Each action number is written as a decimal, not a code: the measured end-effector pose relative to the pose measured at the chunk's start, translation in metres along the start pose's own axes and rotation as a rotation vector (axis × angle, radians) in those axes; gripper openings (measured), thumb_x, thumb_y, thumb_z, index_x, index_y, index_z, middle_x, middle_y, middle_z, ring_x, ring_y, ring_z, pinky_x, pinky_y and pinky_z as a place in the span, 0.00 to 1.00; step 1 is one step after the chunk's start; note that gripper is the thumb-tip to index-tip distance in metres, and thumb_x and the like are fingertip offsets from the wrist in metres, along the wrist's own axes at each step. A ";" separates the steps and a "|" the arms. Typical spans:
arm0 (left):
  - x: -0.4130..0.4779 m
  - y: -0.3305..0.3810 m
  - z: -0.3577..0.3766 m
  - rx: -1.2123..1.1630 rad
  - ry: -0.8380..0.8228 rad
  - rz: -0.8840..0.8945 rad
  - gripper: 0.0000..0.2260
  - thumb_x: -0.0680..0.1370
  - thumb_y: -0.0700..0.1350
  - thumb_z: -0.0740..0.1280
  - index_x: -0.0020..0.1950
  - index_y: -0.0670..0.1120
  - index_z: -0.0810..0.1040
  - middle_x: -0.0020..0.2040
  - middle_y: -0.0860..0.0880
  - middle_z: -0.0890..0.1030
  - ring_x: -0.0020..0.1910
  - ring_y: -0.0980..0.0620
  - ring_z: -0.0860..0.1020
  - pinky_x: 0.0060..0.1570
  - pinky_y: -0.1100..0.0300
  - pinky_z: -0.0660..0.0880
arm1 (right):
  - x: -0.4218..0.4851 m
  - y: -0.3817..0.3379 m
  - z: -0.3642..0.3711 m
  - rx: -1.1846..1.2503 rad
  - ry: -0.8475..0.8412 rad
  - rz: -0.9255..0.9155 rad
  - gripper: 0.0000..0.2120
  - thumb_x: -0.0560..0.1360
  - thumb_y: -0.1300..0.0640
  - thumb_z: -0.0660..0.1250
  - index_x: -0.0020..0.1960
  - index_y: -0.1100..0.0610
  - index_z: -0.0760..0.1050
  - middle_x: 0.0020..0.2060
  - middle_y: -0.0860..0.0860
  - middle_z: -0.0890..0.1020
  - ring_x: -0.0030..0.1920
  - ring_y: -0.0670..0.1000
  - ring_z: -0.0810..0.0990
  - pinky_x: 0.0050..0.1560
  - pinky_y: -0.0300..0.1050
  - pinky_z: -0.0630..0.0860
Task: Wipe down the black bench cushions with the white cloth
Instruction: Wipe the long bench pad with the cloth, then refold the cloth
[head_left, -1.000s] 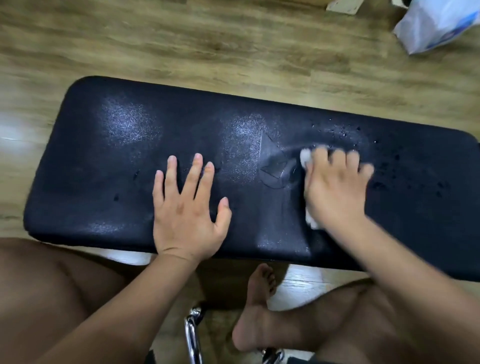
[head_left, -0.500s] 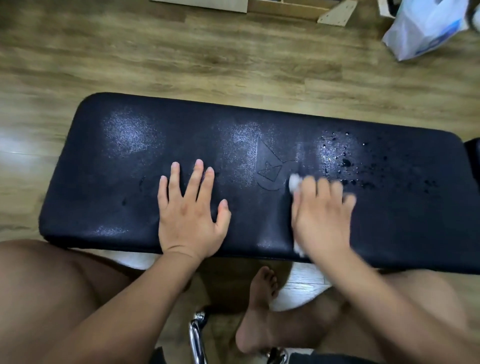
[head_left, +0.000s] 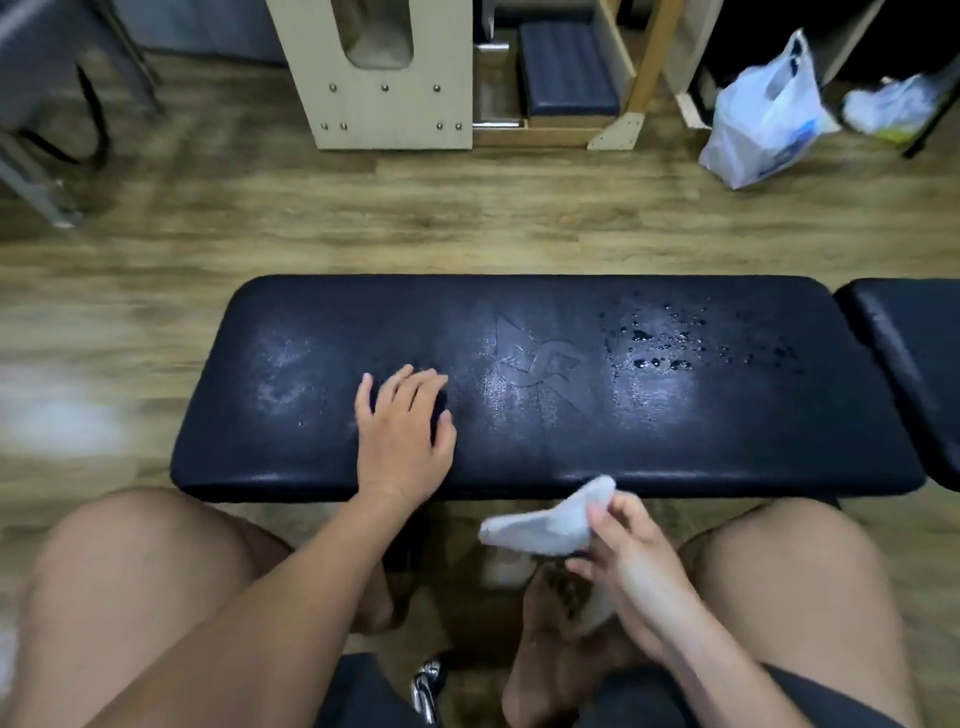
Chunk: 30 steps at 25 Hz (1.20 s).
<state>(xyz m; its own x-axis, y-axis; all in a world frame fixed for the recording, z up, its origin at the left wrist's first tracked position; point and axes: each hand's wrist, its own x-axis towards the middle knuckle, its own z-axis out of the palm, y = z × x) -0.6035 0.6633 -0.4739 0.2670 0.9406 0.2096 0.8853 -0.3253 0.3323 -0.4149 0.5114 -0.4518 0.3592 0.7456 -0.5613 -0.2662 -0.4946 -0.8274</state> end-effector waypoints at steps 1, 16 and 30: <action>-0.009 0.006 -0.005 -0.084 0.058 0.056 0.18 0.76 0.51 0.58 0.59 0.47 0.79 0.58 0.49 0.82 0.62 0.46 0.77 0.71 0.44 0.61 | -0.004 0.004 -0.005 0.140 -0.014 0.073 0.04 0.81 0.59 0.60 0.47 0.55 0.71 0.43 0.55 0.80 0.39 0.50 0.78 0.37 0.42 0.73; -0.107 0.074 -0.049 -1.428 -0.606 -0.551 0.10 0.72 0.45 0.73 0.49 0.41 0.83 0.47 0.42 0.85 0.46 0.48 0.82 0.49 0.55 0.77 | -0.042 -0.019 -0.003 0.392 -0.331 0.135 0.20 0.71 0.56 0.66 0.62 0.59 0.77 0.53 0.59 0.84 0.46 0.54 0.84 0.45 0.48 0.80; -0.113 0.079 -0.036 -1.055 -0.371 -0.258 0.16 0.69 0.57 0.73 0.53 0.51 0.81 0.50 0.54 0.85 0.49 0.59 0.82 0.54 0.60 0.78 | -0.038 -0.007 0.009 0.255 -0.239 -0.082 0.11 0.71 0.59 0.67 0.48 0.66 0.75 0.40 0.62 0.81 0.38 0.53 0.80 0.38 0.43 0.78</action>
<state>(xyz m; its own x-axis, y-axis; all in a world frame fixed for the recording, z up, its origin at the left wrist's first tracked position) -0.5774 0.5283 -0.4384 0.3746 0.9047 -0.2030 0.2166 0.1274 0.9679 -0.4347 0.4909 -0.4245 0.1773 0.8767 -0.4472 -0.4703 -0.3237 -0.8210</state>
